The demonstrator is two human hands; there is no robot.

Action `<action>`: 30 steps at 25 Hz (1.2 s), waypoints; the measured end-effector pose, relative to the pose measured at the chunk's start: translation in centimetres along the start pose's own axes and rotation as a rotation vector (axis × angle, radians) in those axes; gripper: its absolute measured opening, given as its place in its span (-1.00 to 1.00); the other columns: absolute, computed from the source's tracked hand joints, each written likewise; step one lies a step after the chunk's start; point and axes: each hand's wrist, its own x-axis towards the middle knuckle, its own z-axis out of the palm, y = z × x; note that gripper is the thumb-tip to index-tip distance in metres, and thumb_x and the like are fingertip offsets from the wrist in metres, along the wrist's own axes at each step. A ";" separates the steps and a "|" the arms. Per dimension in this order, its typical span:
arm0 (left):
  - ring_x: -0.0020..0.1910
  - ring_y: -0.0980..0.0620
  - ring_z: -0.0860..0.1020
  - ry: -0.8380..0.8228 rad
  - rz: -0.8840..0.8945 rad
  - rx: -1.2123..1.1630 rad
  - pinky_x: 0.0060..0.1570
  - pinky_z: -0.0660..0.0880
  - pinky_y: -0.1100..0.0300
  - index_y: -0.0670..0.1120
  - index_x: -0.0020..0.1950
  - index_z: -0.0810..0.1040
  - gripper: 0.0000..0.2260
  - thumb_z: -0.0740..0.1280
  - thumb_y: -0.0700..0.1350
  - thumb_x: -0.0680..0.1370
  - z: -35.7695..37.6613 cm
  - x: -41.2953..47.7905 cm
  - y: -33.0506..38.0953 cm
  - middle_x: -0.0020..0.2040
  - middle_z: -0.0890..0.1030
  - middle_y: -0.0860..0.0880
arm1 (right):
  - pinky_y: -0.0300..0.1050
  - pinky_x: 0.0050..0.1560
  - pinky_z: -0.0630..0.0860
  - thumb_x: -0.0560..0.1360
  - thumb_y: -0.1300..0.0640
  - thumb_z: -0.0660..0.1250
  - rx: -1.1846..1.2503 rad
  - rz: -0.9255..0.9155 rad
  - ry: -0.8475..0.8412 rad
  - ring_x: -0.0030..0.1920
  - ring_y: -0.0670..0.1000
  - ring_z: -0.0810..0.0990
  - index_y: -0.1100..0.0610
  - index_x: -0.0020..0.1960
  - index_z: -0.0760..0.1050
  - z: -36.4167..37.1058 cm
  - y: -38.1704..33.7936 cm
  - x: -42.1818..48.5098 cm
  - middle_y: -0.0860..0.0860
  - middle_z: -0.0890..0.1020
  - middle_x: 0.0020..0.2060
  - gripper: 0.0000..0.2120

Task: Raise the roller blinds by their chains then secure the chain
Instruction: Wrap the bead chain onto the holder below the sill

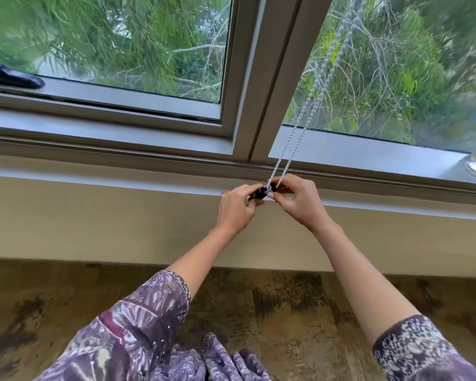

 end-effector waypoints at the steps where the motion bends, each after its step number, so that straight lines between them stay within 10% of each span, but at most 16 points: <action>1: -0.05 -0.03 0.63 -0.004 -0.003 -0.011 0.04 0.52 -0.03 0.03 0.17 0.62 -0.71 0.42 -0.13 0.45 -0.4 -0.2 -0.1 -0.02 0.69 0.03 | -0.02 -0.05 0.62 0.39 0.17 0.47 -0.007 -0.009 0.000 -0.16 0.00 0.66 0.15 0.02 0.62 0.2 -0.2 -0.1 0.05 0.69 -0.16 -0.78; 23: 0.00 -0.04 0.63 -0.086 0.049 0.129 0.09 0.49 -0.03 -0.02 0.23 0.60 -0.71 0.38 -0.13 0.51 -5.3 -2.4 -1.1 0.06 0.69 0.02 | -0.24 -0.04 0.58 0.42 0.22 0.44 -0.027 -0.040 0.008 -0.16 0.03 0.66 0.20 0.05 0.62 2.9 -4.8 -1.3 0.08 0.69 -0.13 -0.79; 30: 0.01 -0.02 0.63 -0.095 0.071 0.112 0.06 0.50 -0.02 -0.02 0.22 0.61 -0.71 0.35 -0.18 0.51 -5.6 -2.6 -0.9 0.02 0.70 0.03 | -0.02 -0.05 0.62 0.43 0.24 0.41 -0.076 -0.070 -0.015 -0.15 0.07 0.63 0.19 0.05 0.61 3.1 -5.0 -1.4 0.09 0.68 -0.14 -0.80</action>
